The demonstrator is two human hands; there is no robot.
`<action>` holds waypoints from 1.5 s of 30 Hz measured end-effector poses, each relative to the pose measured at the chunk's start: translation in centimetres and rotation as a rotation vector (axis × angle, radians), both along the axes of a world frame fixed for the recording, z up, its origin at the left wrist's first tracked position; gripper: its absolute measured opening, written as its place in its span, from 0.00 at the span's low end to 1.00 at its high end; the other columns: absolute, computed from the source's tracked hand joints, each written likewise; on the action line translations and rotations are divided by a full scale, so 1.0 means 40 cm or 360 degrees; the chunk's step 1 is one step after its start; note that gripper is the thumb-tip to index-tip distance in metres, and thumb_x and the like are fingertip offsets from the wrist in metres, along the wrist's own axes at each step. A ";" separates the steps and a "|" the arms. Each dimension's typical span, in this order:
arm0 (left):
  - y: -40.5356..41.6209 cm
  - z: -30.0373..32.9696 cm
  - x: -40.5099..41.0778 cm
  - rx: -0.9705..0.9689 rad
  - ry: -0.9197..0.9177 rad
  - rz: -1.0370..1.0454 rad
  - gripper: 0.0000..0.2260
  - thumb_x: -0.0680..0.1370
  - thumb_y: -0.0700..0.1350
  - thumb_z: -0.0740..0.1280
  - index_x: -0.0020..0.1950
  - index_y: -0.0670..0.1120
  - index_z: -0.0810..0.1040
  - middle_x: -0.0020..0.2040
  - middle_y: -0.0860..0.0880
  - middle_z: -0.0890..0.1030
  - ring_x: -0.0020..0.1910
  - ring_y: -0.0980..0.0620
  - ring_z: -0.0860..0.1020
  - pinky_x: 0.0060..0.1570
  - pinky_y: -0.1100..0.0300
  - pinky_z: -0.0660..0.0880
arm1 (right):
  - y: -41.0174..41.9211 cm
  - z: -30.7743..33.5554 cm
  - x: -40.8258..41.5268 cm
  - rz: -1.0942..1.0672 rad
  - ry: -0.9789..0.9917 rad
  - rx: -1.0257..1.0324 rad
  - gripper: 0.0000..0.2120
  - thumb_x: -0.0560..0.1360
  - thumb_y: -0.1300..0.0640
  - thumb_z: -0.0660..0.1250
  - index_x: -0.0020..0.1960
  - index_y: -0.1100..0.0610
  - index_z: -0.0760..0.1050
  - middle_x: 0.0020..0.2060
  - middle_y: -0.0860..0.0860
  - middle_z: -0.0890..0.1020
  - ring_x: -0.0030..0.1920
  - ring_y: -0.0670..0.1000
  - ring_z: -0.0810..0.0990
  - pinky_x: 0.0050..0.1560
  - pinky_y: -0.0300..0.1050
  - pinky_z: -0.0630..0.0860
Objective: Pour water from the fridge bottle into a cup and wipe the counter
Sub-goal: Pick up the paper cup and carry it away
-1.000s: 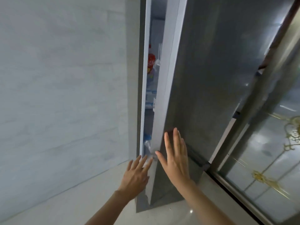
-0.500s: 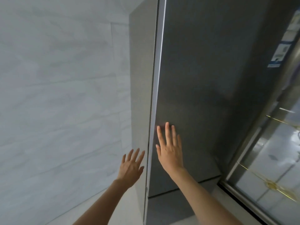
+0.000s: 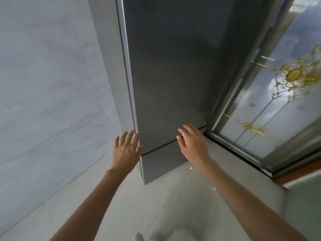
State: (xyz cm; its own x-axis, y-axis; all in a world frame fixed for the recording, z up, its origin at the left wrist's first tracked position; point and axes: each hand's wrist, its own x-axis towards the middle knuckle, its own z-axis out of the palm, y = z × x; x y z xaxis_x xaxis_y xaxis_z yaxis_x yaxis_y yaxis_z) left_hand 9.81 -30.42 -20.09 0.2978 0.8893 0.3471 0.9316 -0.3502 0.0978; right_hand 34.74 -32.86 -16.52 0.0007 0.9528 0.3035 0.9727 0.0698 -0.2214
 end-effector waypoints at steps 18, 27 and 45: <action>-0.341 -0.120 0.583 -0.0449 0.0294 -0.0889 0.19 0.73 0.47 0.72 0.62 0.43 0.77 0.59 0.42 0.79 0.58 0.39 0.78 0.56 0.42 0.75 | -0.709 -0.244 0.422 -0.1031 0.0322 -0.0274 0.18 0.78 0.52 0.57 0.58 0.61 0.79 0.52 0.56 0.84 0.58 0.61 0.79 0.61 0.54 0.74; -0.479 -0.088 0.957 -0.0447 0.0368 -0.1651 0.20 0.79 0.50 0.65 0.69 0.45 0.73 0.68 0.42 0.75 0.67 0.39 0.72 0.66 0.40 0.68 | -1.006 -0.204 0.515 -0.1808 0.0201 -0.0029 0.20 0.77 0.52 0.54 0.54 0.61 0.81 0.47 0.55 0.84 0.52 0.57 0.82 0.57 0.49 0.76; -0.814 -0.020 1.156 -0.0231 0.0434 -0.3223 0.19 0.75 0.47 0.70 0.63 0.41 0.77 0.62 0.40 0.79 0.60 0.37 0.77 0.58 0.39 0.73 | -1.241 -0.160 0.163 -0.3275 0.0292 0.0174 0.13 0.76 0.59 0.67 0.59 0.62 0.78 0.54 0.57 0.82 0.58 0.61 0.79 0.59 0.58 0.75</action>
State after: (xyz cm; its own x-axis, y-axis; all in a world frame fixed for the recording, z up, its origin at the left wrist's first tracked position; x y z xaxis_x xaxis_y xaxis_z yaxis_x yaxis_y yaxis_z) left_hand 56.03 -62.99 -20.89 0.7102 -0.6964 0.1037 -0.7025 -0.6913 0.1691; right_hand 41.26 -82.48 -22.91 0.8389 -0.4984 0.2185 -0.3994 -0.8366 -0.3749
